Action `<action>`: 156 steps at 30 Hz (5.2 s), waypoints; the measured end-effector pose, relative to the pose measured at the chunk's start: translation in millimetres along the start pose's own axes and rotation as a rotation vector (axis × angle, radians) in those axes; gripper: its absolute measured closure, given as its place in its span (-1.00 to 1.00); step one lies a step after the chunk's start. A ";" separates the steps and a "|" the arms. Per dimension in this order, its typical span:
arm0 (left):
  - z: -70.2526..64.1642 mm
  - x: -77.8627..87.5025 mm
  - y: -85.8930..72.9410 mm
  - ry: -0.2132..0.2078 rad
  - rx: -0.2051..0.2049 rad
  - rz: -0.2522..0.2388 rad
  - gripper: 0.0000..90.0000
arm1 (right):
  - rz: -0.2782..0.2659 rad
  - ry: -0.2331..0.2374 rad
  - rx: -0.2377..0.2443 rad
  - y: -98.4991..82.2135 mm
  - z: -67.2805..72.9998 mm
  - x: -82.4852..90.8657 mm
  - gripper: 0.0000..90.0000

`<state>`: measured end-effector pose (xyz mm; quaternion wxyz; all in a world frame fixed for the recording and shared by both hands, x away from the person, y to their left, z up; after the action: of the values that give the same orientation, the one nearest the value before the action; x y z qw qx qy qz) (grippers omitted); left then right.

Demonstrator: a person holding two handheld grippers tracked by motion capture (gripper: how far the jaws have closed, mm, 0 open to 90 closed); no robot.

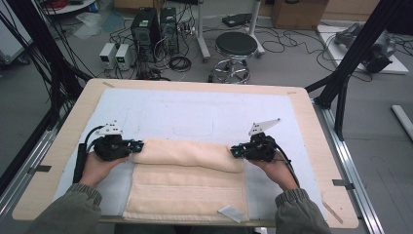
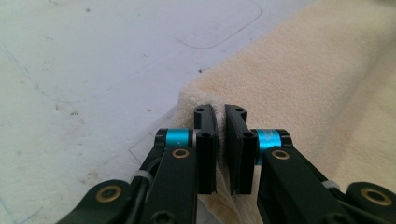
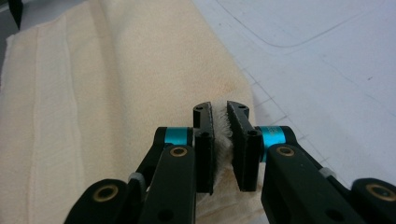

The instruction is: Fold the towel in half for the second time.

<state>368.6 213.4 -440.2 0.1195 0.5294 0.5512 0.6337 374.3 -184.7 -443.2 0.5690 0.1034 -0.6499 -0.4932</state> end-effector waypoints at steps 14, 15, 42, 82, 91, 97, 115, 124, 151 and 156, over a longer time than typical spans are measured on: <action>-60.2 54.0 -8.5 0.021 -0.124 -0.146 0.88 | -0.111 0.005 0.123 3.6 50.8 50.9 0.84; -64.7 57.3 -10.5 0.019 -0.136 -0.145 0.88 | -0.117 0.004 0.129 2.0 53.8 53.7 0.84; -116.7 36.5 -57.4 -0.169 -0.189 0.033 0.24 | -0.052 0.106 0.164 -51.7 104.2 33.7 0.24; -115.4 34.7 -37.1 -0.147 -0.231 -0.013 0.28 | -0.068 0.075 0.192 -29.0 107.8 32.9 0.32; -71.1 -0.2 -36.4 -0.031 -0.140 0.046 0.24 | -0.019 -0.076 0.110 -23.1 52.1 -2.3 0.33; -68.6 -5.0 -49.1 -0.047 -0.093 0.071 0.24 | 0.021 -0.072 0.075 -42.0 45.6 -4.2 0.37; -35.8 2.6 -22.2 0.066 -0.042 -0.046 -0.08 | -0.054 -0.114 -0.025 -33.9 22.6 6.9 -0.07; -22.3 -11.1 -35.3 0.022 0.037 0.048 -0.02 | -0.008 -0.112 -0.013 -41.2 24.3 0.1 -0.12; -33.9 -6.8 -36.5 0.006 0.032 0.041 0.70 | -0.013 -0.071 0.013 -39.4 36.2 7.4 0.74; -29.3 -6.7 -21.0 0.070 0.031 -0.004 0.72 | -0.011 -0.093 0.030 -27.7 29.0 9.1 0.74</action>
<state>338.7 199.4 -456.2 0.0931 0.5074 0.5659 0.6431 335.1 -189.5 -454.5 0.5337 0.0926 -0.6824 -0.4908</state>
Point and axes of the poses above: each handheld gripper's, and its own axes: x roughly backward along the jaws, y roughly out of its top, z roughly to its left, the point moved 6 cm from there along -x, roughly forward along the jaws, and after that the axes turned 6 degrees about -y, right-handed, at the moved point
